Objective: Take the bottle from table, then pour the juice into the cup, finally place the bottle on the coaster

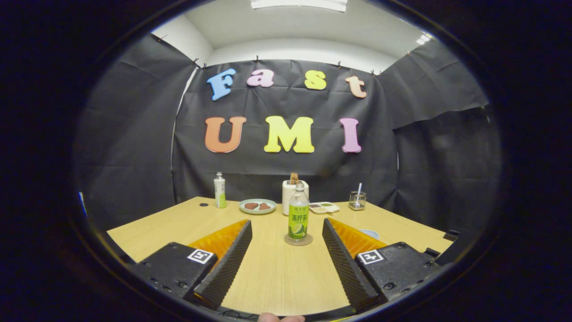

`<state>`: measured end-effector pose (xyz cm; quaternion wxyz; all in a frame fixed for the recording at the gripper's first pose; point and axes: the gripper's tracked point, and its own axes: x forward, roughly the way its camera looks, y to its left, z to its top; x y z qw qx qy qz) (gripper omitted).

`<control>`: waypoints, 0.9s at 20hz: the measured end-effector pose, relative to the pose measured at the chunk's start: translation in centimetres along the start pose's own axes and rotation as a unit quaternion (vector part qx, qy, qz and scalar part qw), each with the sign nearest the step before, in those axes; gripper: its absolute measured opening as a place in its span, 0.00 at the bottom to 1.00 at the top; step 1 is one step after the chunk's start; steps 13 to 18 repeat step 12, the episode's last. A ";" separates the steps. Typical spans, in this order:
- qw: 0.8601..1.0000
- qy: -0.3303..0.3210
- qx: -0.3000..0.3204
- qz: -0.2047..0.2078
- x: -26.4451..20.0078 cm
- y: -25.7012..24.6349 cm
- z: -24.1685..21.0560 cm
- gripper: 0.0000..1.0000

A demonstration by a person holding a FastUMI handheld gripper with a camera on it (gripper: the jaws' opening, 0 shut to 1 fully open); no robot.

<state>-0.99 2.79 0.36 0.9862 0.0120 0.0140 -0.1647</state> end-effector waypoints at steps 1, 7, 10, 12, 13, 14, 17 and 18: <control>1.000 0.003 -0.003 0.001 -0.1 0.0 -0.2 1.00; 1.000 0.004 -0.006 -0.001 -0.4 0.0 -0.2 1.00; 1.000 0.008 -0.001 -0.007 -0.7 0.1 -0.5 1.00; 1.000 0.009 -0.007 -0.006 -0.9 0.6 -0.5 1.00; 1.000 0.009 -0.007 -0.006 -0.9 0.6 -0.5 1.00; 1.000 0.009 -0.007 -0.006 -0.9 0.6 -0.5 1.00; 1.000 0.009 -0.007 -0.006 -0.9 0.6 -0.5 1.00; 1.000 0.009 -0.007 -0.006 -0.9 0.6 -0.5 1.00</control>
